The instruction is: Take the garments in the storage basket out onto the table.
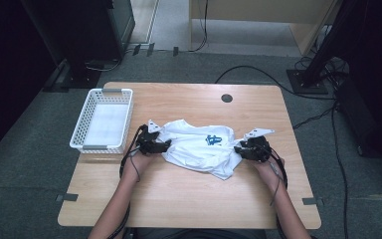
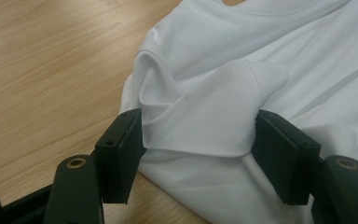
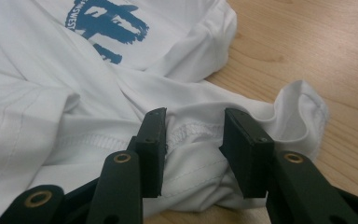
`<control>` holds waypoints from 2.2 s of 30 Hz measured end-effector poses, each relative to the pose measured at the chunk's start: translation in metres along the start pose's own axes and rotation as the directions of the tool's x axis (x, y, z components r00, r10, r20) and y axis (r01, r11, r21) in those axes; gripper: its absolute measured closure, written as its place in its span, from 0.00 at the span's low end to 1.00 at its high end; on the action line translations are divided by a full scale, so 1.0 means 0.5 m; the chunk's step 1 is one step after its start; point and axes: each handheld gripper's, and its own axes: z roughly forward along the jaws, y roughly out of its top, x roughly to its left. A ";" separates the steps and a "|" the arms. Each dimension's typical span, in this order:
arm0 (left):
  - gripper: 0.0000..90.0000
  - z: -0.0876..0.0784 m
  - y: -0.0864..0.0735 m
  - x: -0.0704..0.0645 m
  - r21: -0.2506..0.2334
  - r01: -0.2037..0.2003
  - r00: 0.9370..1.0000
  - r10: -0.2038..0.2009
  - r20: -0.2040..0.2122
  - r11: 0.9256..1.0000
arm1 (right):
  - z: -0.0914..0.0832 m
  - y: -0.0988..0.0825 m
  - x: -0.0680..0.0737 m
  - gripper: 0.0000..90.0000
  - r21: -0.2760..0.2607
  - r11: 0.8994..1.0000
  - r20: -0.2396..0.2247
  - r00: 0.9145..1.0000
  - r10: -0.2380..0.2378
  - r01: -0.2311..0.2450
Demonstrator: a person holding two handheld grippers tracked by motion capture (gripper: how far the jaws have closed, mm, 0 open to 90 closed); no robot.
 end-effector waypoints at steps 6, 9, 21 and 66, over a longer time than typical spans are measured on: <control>0.40 -0.003 0.000 0.009 -0.006 0.023 1.000 -0.023 0.004 1.000 | -0.011 -0.007 -0.004 0.68 0.016 1.000 0.009 1.000 0.002 -0.002; 0.40 -0.010 0.000 0.012 -0.004 0.021 1.000 -0.021 -0.005 1.000 | -0.013 -0.006 -0.001 0.68 0.027 1.000 0.013 1.000 -0.001 0.001; 0.40 -0.035 0.027 -0.011 -0.054 0.025 0.999 -0.023 0.041 0.998 | -0.012 0.034 0.025 0.70 -0.092 0.996 -0.020 1.000 -0.018 0.016; 0.35 -0.028 0.024 -0.018 -0.041 -0.005 1.000 0.005 -0.011 0.999 | 0.021 0.039 -0.052 0.64 -0.104 0.990 0.025 0.995 0.099 -0.096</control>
